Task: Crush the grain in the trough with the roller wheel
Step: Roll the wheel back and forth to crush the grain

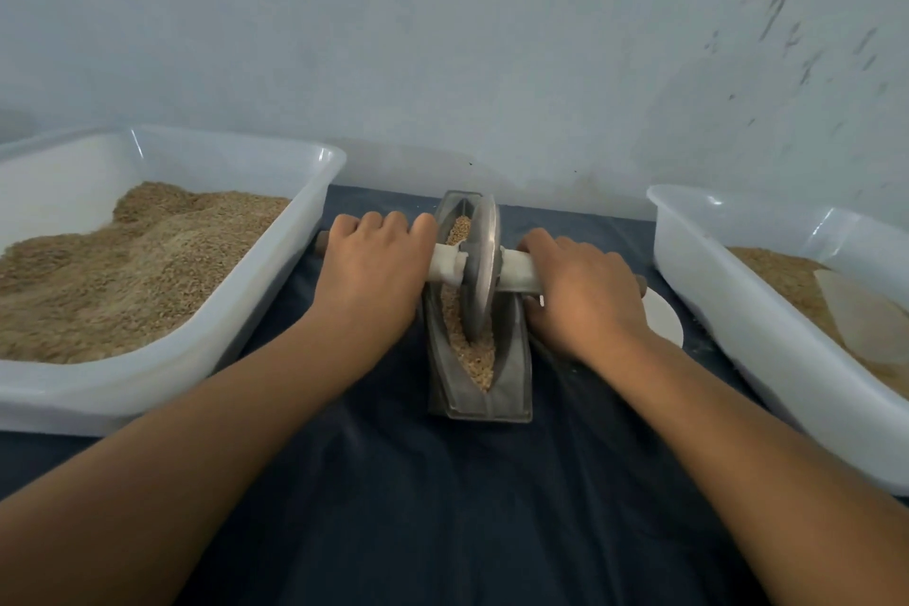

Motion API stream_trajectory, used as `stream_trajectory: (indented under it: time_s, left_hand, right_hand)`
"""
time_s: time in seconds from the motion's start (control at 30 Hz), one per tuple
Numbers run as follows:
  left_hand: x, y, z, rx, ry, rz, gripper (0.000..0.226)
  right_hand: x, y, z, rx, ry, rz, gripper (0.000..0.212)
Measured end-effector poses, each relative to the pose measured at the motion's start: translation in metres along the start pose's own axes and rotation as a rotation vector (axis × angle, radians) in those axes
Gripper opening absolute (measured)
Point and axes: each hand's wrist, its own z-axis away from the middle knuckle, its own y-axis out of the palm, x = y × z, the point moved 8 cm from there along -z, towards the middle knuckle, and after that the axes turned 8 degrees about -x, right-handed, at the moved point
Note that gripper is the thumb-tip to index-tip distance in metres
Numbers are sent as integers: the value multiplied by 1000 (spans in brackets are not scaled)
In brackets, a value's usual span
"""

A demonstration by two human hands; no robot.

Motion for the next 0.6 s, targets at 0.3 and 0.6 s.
stream_trajectory:
  time_s: [0.3, 0.6]
  left_hand:
    - [3, 18, -25, -101, -28, 22, 31]
    - [10, 30, -45, -114, -38, 22, 19]
  right_hand:
    - [-17, 28, -35, 124, 68, -28, 32]
    - [-25, 43, -59, 224, 105, -57, 21]
